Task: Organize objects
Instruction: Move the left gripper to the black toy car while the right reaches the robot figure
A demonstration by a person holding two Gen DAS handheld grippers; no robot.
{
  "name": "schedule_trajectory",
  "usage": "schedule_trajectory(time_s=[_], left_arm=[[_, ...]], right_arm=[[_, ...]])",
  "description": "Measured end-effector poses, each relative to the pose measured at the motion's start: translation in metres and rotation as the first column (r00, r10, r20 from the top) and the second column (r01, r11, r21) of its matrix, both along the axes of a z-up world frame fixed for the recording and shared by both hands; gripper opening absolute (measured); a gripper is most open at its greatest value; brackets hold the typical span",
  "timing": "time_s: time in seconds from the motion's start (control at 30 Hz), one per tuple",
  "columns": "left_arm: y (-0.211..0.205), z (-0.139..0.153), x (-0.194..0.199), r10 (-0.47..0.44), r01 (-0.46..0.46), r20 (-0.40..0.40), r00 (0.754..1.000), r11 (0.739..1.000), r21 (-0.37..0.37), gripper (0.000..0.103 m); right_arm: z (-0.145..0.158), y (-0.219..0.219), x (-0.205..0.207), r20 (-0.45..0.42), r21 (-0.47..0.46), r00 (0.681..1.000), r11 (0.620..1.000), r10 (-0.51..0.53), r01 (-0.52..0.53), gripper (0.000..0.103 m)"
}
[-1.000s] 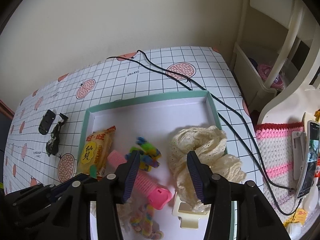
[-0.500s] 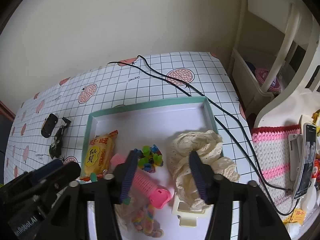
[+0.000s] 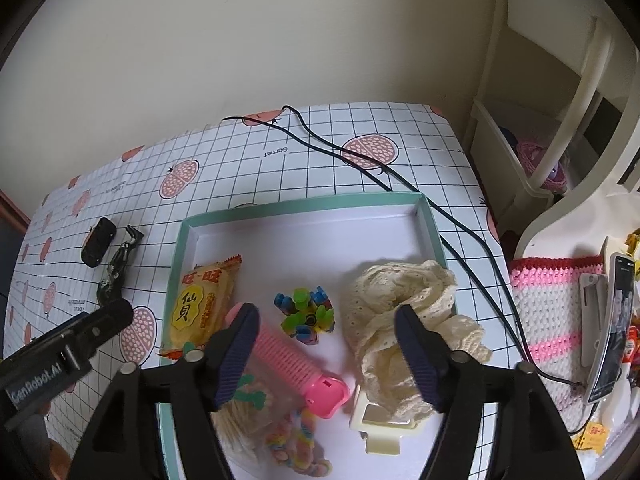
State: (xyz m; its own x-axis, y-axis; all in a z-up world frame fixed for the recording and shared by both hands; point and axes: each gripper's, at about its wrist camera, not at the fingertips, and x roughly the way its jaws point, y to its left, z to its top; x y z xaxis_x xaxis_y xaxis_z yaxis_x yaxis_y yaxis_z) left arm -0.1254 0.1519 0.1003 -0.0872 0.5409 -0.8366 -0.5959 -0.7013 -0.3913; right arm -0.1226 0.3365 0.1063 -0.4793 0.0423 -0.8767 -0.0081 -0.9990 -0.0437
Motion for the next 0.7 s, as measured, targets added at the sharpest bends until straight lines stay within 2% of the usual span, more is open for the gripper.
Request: schedule_trajectory(time_s=[0.03,0.17,0.23,0.3,0.33,0.37,0.43,0.7], left_arm=[[-0.002,-0.001,-0.002,0.01,-0.01,0.0,1.0,1.0,-0.004,0.075],[-0.006,-0.006,-0.007,0.038,-0.038,-0.006,0.999,0.999,-0.025,0.082],[-0.008,-0.008,-0.009,0.047,-0.047,-0.006,0.999,0.998,-0.03,0.082],[-0.009,-0.009,-0.011,0.056,-0.056,-0.012,0.998,0.998,-0.035,0.083],[-0.01,-0.01,-0.012,0.061,-0.061,-0.016,0.998,0.997,-0.038,0.086],[-0.01,-0.011,-0.013,0.066,-0.066,-0.019,0.998,0.997,-0.04,0.093],[-0.012,-0.011,-0.014,0.073,-0.074,-0.025,0.997,0.997,-0.035,0.096],[-0.015,-0.015,-0.024,0.088,-0.089,-0.043,0.995,0.996,-0.027,0.097]], right_arm=[[0.0,0.0,0.0,-0.002,-0.002,1.0,1.0,0.001,-0.001,0.087],[0.0,-0.001,0.0,-0.008,-0.005,1.0,1.0,0.005,-0.006,0.089],[0.0,-0.001,0.0,-0.008,-0.01,1.0,1.0,0.005,-0.005,0.095],[-0.001,-0.002,-0.001,-0.009,-0.013,1.0,1.0,0.007,-0.008,0.096],[-0.001,-0.002,-0.001,-0.008,-0.015,1.0,1.0,0.007,-0.007,0.096],[-0.001,-0.002,-0.001,-0.006,-0.017,1.0,1.0,0.006,-0.007,0.097],[-0.002,-0.001,-0.001,-0.005,-0.021,1.0,1.0,0.003,-0.003,0.103],[-0.006,-0.003,-0.003,0.006,-0.019,1.0,1.0,-0.005,0.006,0.103]])
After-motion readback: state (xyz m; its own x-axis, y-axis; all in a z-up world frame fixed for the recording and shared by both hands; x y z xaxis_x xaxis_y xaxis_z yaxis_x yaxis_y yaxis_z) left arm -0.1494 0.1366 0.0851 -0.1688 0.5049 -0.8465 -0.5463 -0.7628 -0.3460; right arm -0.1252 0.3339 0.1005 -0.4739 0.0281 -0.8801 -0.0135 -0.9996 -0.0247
